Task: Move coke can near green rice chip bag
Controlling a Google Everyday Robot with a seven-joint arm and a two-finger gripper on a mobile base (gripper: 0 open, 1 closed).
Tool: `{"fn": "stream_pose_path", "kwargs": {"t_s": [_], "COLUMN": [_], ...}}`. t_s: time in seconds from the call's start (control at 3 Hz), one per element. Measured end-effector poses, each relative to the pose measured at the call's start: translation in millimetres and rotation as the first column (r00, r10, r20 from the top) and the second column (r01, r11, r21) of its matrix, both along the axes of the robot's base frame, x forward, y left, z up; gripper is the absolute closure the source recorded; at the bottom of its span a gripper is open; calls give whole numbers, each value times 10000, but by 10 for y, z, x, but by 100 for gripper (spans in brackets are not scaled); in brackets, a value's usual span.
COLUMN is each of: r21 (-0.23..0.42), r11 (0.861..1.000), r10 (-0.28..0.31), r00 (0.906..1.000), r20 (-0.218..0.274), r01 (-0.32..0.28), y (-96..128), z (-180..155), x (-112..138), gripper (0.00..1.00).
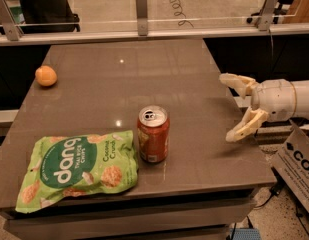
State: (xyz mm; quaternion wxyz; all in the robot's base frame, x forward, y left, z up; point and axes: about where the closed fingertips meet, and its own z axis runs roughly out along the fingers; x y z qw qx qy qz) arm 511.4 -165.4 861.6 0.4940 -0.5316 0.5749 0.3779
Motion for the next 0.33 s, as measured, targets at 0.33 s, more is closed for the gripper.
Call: {"fn": "stream_pose_path", "kwargs": {"t_s": [0.33], "r21": [0], "r11": [10000], "r10": [1], "r00": [10000], "r20": [0], "r01": [-1], "y": [1], "z": [0], "x": [0], "gripper": [0]}}
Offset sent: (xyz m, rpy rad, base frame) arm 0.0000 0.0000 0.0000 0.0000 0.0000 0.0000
